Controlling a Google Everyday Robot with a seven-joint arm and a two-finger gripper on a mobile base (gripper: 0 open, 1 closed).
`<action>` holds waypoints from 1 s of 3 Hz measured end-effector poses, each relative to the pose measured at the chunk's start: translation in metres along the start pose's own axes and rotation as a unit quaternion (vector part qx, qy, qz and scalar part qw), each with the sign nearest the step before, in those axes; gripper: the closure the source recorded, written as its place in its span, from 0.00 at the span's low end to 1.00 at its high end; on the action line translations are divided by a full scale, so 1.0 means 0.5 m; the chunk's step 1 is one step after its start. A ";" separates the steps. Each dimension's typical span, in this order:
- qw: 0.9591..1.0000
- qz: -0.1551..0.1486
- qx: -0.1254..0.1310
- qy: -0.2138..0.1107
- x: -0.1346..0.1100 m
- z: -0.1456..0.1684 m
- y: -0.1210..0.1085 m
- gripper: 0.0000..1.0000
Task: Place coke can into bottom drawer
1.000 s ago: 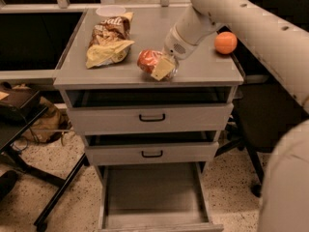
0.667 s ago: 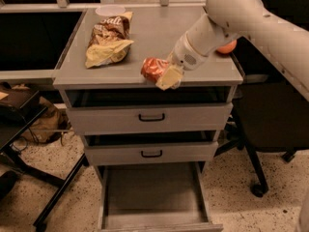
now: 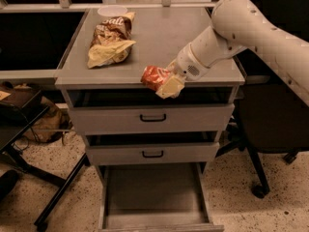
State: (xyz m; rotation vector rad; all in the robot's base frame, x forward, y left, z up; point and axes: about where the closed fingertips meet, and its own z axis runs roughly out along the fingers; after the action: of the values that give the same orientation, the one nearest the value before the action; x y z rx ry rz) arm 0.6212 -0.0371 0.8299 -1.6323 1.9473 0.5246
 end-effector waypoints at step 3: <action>0.999 0.010 0.028 -0.023 0.003 -0.100 0.151 1.00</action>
Offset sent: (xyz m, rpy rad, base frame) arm -0.1174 -0.0292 0.0531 0.0450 -0.0165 -0.0776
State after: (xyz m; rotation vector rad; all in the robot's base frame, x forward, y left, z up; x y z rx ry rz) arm 0.5391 -0.0543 0.8645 -1.5548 1.9293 0.5048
